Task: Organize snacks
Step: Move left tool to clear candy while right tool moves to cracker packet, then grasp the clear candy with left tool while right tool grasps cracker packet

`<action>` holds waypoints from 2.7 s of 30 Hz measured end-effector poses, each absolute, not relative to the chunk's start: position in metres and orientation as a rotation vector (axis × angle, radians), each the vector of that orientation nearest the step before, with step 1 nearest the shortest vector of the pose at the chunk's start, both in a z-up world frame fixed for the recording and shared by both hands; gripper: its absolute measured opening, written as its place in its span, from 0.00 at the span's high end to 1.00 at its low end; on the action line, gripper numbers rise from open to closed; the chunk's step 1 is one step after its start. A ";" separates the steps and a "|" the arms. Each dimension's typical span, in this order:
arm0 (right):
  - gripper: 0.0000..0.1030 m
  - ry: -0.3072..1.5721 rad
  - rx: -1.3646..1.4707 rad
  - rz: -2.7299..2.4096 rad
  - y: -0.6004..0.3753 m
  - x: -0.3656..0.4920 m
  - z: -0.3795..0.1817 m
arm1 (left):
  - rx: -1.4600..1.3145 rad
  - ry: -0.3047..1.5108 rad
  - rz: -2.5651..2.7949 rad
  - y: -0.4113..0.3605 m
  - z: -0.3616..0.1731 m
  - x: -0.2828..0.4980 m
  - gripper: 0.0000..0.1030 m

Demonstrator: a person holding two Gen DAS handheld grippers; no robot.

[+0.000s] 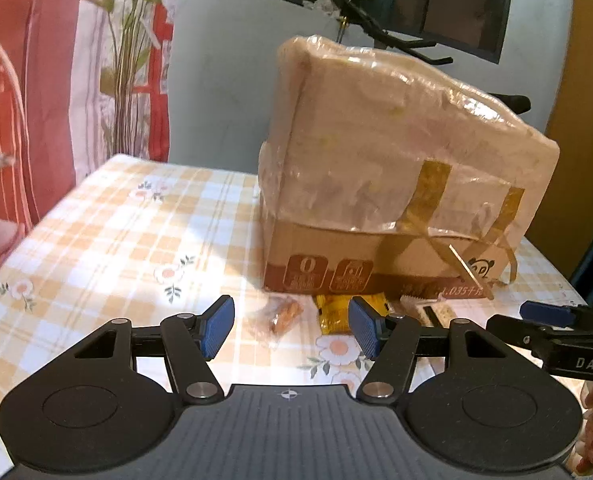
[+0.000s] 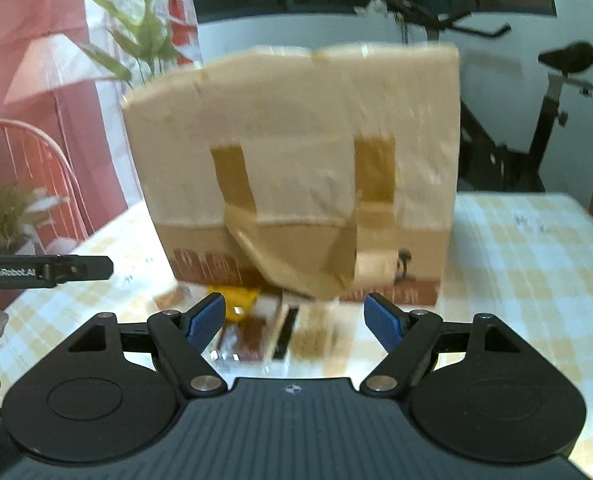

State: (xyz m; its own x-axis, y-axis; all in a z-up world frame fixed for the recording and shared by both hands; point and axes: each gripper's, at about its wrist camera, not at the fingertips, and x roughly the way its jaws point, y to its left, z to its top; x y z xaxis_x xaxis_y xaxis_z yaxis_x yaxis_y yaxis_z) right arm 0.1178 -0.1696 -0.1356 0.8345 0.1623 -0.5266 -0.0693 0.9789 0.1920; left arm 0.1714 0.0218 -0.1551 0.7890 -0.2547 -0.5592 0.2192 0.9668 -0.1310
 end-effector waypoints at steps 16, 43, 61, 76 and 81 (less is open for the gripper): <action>0.25 0.650 0.044 0.138 -0.151 0.165 -0.173 | -0.076 0.662 -0.258 0.021 -0.173 0.172 0.37; 0.51 0.682 0.061 0.126 -0.155 0.164 -0.182 | 0.142 0.727 -0.384 0.001 -0.211 0.250 0.72; 0.51 0.683 0.074 0.125 -0.152 0.165 -0.183 | 0.052 0.750 -0.332 0.006 -0.207 0.204 0.81; 0.52 0.674 0.088 0.131 -0.153 0.158 -0.179 | 0.013 0.699 -0.347 0.007 -0.197 0.184 0.81; 0.52 0.658 0.096 0.127 -0.159 0.145 -0.173 | -0.001 0.682 -0.339 0.011 -0.192 0.182 0.81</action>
State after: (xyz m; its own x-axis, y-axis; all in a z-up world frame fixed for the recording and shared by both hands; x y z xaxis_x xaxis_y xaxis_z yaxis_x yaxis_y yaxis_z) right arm 0.1455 -0.1590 -0.1732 0.7839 0.1477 -0.6030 -0.0871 0.9878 0.1288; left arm 0.1821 0.0113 -0.1920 0.7238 -0.3077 -0.6176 0.3069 0.9452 -0.1113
